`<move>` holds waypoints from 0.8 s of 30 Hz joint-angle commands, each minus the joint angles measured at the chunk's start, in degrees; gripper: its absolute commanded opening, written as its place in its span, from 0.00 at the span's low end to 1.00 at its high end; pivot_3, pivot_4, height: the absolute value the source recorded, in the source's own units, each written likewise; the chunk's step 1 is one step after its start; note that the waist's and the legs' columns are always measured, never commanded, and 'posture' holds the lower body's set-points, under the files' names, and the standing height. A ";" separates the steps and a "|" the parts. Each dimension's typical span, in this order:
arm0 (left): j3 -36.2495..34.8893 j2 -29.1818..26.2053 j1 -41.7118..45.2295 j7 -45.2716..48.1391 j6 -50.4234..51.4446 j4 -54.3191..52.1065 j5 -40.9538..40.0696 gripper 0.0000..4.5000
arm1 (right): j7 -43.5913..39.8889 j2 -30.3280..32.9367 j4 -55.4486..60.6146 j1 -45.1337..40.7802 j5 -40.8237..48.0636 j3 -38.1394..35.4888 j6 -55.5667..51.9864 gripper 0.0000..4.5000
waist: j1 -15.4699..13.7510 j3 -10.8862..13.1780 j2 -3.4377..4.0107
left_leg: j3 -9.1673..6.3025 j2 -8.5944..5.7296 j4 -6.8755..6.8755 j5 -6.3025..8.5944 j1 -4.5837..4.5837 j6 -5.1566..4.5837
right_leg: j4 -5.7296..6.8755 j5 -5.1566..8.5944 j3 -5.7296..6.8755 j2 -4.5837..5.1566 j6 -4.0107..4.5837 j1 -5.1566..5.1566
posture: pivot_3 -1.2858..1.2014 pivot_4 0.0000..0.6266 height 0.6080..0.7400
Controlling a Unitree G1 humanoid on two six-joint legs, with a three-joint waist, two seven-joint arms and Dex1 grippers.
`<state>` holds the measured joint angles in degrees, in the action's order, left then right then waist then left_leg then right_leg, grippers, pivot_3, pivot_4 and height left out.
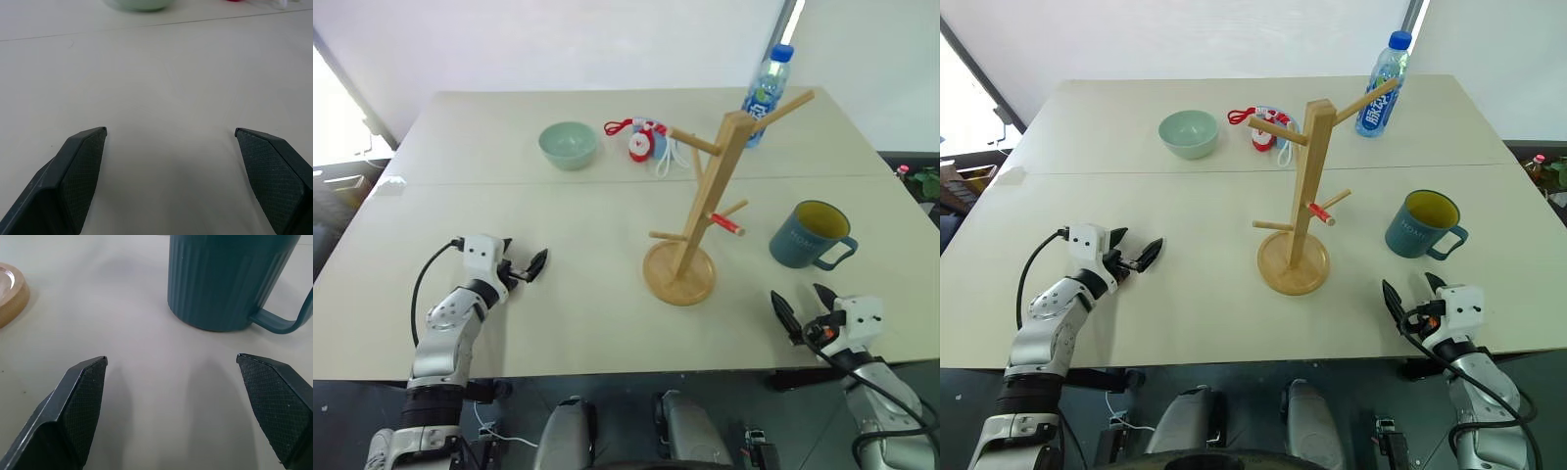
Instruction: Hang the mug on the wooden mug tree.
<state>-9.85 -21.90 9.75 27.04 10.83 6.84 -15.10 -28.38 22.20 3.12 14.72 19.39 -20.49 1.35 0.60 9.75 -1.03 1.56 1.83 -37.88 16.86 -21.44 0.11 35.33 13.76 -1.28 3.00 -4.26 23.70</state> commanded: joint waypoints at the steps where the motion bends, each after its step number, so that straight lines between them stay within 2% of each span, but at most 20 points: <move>1: 0.85 0.08 0.59 0.17 -0.09 -1.26 0.50 1.00 | 0.29 -0.52 0.47 -0.88 0.04 -0.18 1.65 0.98 | 0.02 0.00 0.00 | 0.00 0.01 0.00 0.00 0.00 0.00 | 0.00 0.00 0.00 -0.01 0.00 0.00 | 0.52 0.24 1.00; 11: 1.31 -0.46 -0.49 3.57 -0.57 -3.83 -0.48 1.00 | 0.40 -1.52 0.70 -0.38 0.48 0.07 1.70 0.98 | 0.03 0.00 -0.01 | 0.00 0.01 0.00 0.00 -0.02 0.00 | -0.02 0.00 0.00 0.00 0.00 0.01 | 0.52 0.24 1.00; 17: 6.79 -3.06 -3.68 16.81 -0.06 -12.64 -4.88 1.00 | 1.99 -2.37 1.41 0.14 1.72 -1.35 1.49 0.98 | 0.04 0.01 -0.02 | -0.01 0.01 0.03 0.01 -0.06 0.01 | -0.08 0.00 -0.05 0.12 0.01 0.02 | 0.52 0.24 1.00; 24: 12.97 -5.13 -4.26 27.34 3.09 -20.52 -10.13 1.00 | 5.27 -3.16 1.93 0.03 2.68 -4.46 2.43 0.98 | 0.05 0.01 0.05 | 0.04 -0.02 0.11 0.01 -0.13 0.02 | -0.14 0.01 -0.09 0.31 0.03 0.12 | 0.52 0.24 1.00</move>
<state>1.96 -26.25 5.13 51.97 13.53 -10.24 -23.33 -24.23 19.14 3.19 14.62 21.11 -22.53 2.17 0.65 9.76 -0.98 1.62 1.81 -37.73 16.88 -21.59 0.13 35.18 13.77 -1.38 3.32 -4.22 23.86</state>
